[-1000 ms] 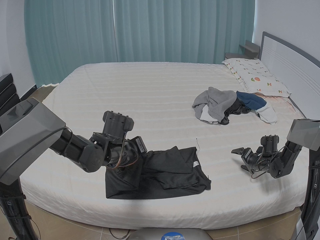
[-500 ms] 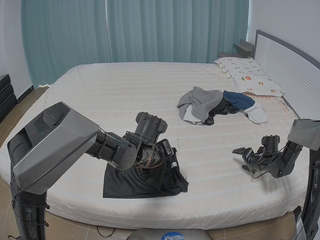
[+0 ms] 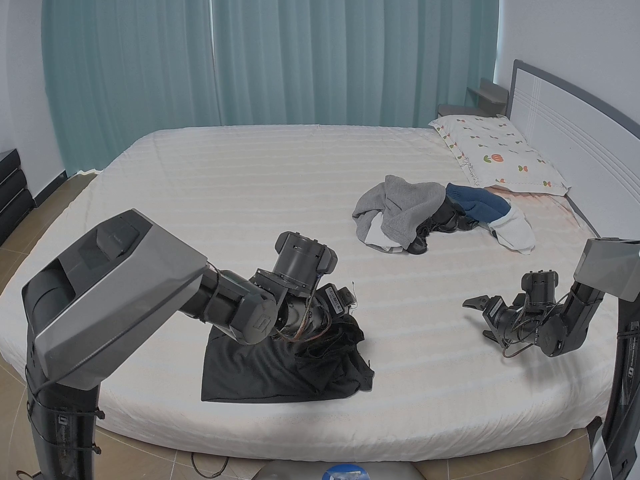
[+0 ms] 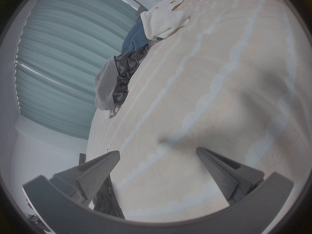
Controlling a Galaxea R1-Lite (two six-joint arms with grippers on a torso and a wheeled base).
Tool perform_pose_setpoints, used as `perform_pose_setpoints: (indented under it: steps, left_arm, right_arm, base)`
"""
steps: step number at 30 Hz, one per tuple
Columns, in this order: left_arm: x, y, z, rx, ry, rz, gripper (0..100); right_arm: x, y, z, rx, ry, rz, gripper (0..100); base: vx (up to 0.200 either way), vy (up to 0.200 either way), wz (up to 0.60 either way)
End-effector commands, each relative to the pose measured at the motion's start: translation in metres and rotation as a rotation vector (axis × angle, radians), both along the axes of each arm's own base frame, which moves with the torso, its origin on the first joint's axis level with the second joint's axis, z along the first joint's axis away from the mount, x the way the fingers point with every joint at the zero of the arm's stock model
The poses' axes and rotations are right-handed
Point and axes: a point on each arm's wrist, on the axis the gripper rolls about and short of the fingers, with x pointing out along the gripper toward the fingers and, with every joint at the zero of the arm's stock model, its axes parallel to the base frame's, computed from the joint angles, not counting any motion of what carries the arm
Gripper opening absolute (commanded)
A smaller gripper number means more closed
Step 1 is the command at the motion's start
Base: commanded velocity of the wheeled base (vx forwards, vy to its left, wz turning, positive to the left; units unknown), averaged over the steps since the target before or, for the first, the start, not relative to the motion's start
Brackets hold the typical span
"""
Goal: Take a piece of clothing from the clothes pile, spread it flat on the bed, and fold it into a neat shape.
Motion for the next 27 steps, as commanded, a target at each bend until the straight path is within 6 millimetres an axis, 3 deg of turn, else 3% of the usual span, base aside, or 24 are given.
perform_pose_setpoints:
  steps: [1, 5, 9, 16, 21, 27]
  left_arm:
    - [-0.01, 0.013, 0.014, -0.016, 0.004, 0.029, 100]
    - [-0.02, 0.037, 0.025, -0.045, 0.027, 0.08, 100]
    - [-0.026, 0.078, 0.035, -0.132, 0.094, 0.17, 100]
    - [-0.039, 0.125, 0.026, -0.251, 0.22, 0.243, 100]
    - [-0.053, 0.141, 0.012, -0.356, 0.202, 0.243, 100]
    - [-0.046, 0.151, 0.002, -0.407, 0.145, 0.28, 100]
  right_arm:
    - [0.0, 0.001, 0.0, 0.0, 0.0, 0.003, 100]
    - [0.0, 0.001, 0.0, 0.0, 0.0, 0.003, 100]
    - [0.0, 0.001, -0.001, 0.0, 0.002, 0.003, 100]
    - [0.0, 0.001, 0.0, 0.0, 0.002, 0.003, 100]
    - [0.0, 0.001, 0.0, 0.0, 0.002, 0.003, 100]
    - [0.0, 0.001, -0.001, 0.0, 0.003, 0.003, 100]
  base:
    - [0.0, 0.0, 0.0]
    - [0.0, 0.0, 0.0]
    - [0.0, 0.0, 0.0]
    - [0.0, 0.0, 0.0]
    - [0.0, 0.0, 0.0]
    - [0.0, 0.1, 0.0]
